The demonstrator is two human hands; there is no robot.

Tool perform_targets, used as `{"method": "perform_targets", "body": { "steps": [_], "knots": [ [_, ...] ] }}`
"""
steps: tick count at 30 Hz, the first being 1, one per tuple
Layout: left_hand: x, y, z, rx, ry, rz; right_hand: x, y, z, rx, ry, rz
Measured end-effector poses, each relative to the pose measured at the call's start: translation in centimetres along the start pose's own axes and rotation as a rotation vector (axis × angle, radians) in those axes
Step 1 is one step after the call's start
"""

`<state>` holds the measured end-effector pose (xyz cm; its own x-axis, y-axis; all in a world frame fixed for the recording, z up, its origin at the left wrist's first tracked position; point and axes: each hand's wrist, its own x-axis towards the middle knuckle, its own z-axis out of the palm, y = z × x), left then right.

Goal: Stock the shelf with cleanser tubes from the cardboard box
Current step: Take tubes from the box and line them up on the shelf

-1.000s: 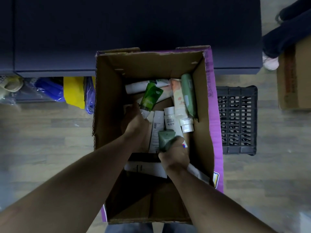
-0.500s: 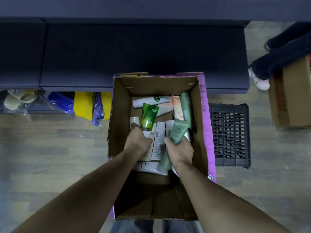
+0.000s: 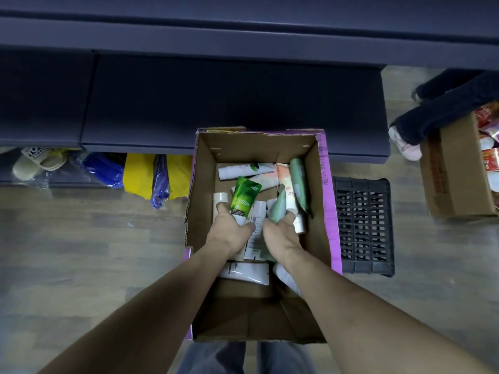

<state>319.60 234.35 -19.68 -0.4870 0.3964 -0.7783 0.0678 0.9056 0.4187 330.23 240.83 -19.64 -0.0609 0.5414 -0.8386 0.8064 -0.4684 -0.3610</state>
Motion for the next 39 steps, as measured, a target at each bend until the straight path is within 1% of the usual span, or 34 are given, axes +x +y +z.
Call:
{"method": "perform_targets", "body": {
  "steps": [5,9,12,16,21,25,28,34,39],
  "knots": [
    [-0.9,0.0,-0.7,-0.013,0.063,0.030,-1.2,0.0,-0.1,-0.078,0.167,-0.171],
    [-2.2,0.4,-2.0,0.017,0.110,0.065,-3.2,-1.1,-1.7,-0.088,0.317,-0.228],
    [-3.2,1.3,-3.3,0.011,0.155,0.138,-4.9,-2.4,-2.6,-0.127,0.365,-0.267],
    [-5.0,3.3,-5.0,0.030,0.242,0.246,-7.2,-4.0,-3.9,-0.199,0.381,-0.348],
    [-8.6,5.9,-7.4,0.000,0.342,0.295,-10.1,-5.5,-6.0,-0.238,0.351,-0.462],
    [-11.2,8.1,-9.5,-0.003,0.431,0.312,-12.3,-7.3,-8.4,-0.178,0.331,-0.587],
    [-13.5,10.2,-11.8,-0.016,0.516,0.369,-14.7,-9.2,-10.2,-0.151,0.370,-0.671],
    [-17.9,15.0,-16.7,-0.041,0.660,0.498,-19.4,-13.6,-13.0,-0.040,0.429,-0.767],
    [-21.8,18.4,-20.1,-0.070,0.775,0.565,-23.4,-17.3,-15.2,-0.016,0.470,-0.914]
  ]
}}
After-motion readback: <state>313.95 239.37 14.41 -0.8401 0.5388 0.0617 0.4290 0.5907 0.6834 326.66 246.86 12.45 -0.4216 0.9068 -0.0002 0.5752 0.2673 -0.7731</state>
